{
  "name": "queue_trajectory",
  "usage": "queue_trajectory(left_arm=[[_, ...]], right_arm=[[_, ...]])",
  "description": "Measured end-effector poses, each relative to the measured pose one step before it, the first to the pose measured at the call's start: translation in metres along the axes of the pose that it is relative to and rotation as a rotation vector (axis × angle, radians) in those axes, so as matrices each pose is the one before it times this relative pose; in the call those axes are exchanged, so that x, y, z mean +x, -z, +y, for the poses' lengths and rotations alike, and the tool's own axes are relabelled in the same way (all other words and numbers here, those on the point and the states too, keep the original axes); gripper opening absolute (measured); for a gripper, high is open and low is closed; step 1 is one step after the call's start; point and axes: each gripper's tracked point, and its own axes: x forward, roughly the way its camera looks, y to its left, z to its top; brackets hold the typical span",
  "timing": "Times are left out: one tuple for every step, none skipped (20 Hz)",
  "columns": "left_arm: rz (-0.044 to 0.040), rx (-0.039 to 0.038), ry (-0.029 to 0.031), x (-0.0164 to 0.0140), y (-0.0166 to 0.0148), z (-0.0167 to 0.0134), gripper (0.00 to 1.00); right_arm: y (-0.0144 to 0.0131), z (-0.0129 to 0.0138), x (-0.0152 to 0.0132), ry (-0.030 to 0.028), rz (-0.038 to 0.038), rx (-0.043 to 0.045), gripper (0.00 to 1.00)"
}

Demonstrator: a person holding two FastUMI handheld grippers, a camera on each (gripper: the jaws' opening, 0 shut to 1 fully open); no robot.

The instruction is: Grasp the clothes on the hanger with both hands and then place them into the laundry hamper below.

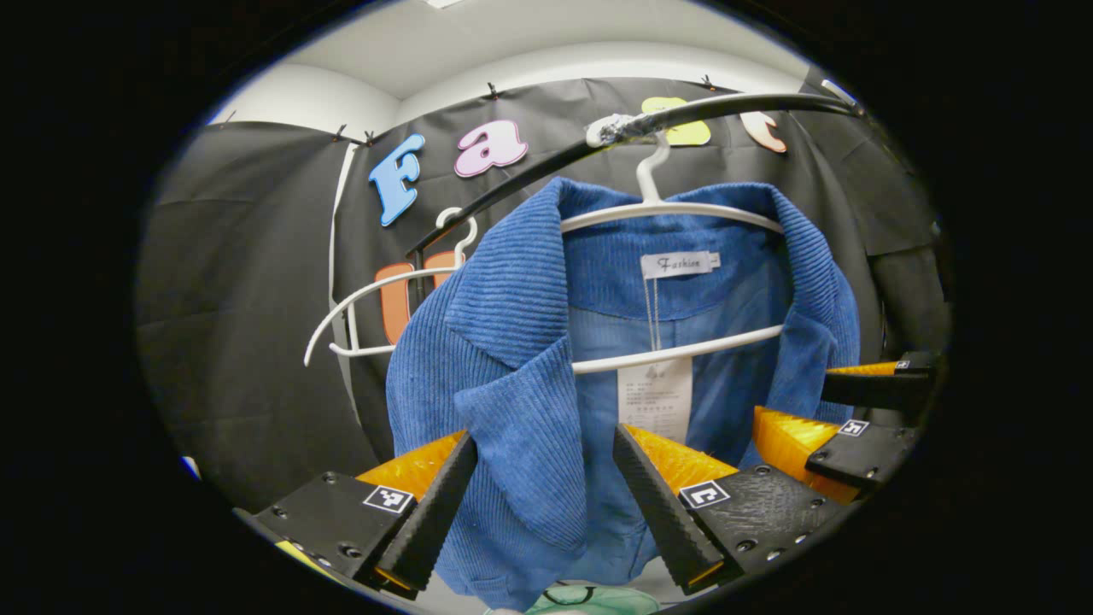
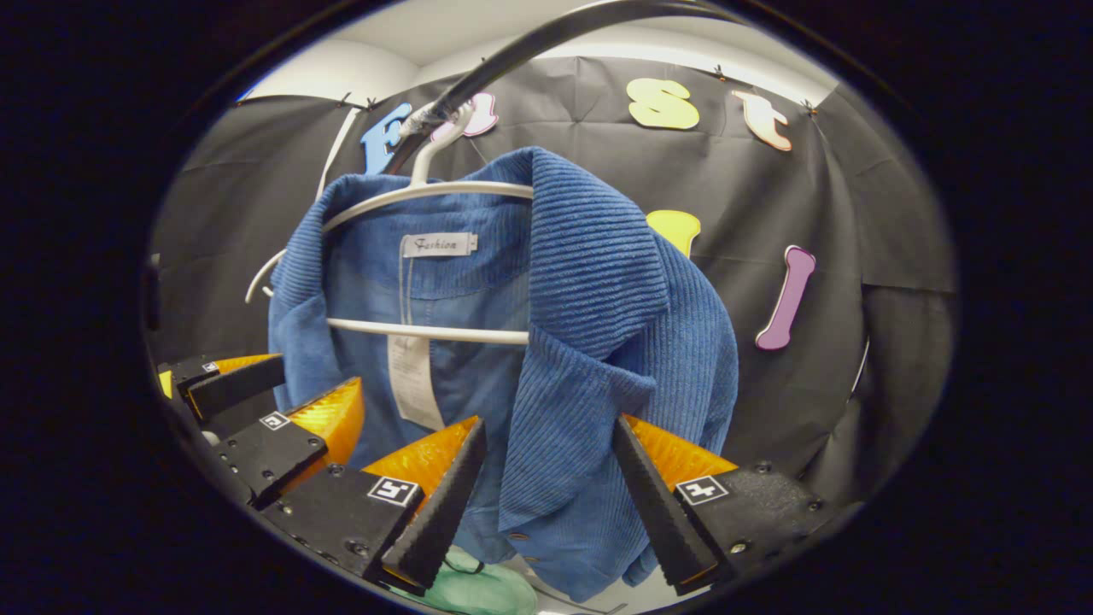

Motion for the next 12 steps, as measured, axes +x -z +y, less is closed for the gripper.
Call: queue_trajectory(left_arm=[[0.00406,0.00133,-0.00686,0.00394,0.00206,0.00227,0.98],[0.00246,0.00080,-0.00698,0.00362,0.00246,0.00180,0.98],[0.00801,0.00310,-0.00445,0.00431,0.00269,0.00219,0.97],[0.00130,0.00200,0.00161,0.00222,0.00116,0.00005,0.96],[-0.00367,0.00500,-0.01276,0.00237,-0.00130,0.00296,0.96],[0.00445,0.00009,0.00532,0.00210,0.00129,-0.00075,0.95],[-0.00098,-0.00446,-0.00788,0.00145,0.00004,0.00276,0.88],[0.00093,-0.00787,0.00578,0.00114,-0.00052,0.00044,0.82],[0.00155,-0.00550,0.00381,0.00134,-0.00036,-0.00011,0.77],[0.00490,-0.00143,0.00767,0.00000,-0.00007,-0.00173,0.71],[0.00407,0.00145,0.01569,0.00126,0.00014,-0.00190,0.65],[-0.00388,0.00486,-0.03792,0.00604,0.00325,0.00758,0.65]], right_arm=[[-0.00050,-0.00135,0.00500,0.00599,-0.00550,0.00043,0.94],[-0.00172,-0.00028,0.00381,0.00056,-0.01164,-0.00232,0.95],[-0.00058,-0.00190,0.00314,0.00480,-0.00654,-0.00472,0.95],[-0.00050,-0.00106,0.00290,-0.00097,-0.00349,0.00557,0.91],[-0.00132,-0.00036,0.00216,-0.00769,-0.00164,0.01602,0.88],[0.00128,-0.00269,0.00192,-0.00319,0.00476,0.01468,0.83],[-0.00114,-0.00343,0.00054,0.00018,-0.00524,0.01409,0.79],[0.00136,-0.00462,0.00025,0.00373,-0.00119,0.01743,0.77],[-0.00049,-0.00120,0.00157,-0.00791,-0.00335,0.01806,0.67],[0.00098,-0.00094,0.00099,-0.00377,-0.00114,0.02085,0.64],[0.00018,-0.00220,0.00155,-0.00608,0.00517,0.02643,0.55],[-0.00019,-0.00101,-0.00152,-0.01016,0.00024,0.03415,0.51]])
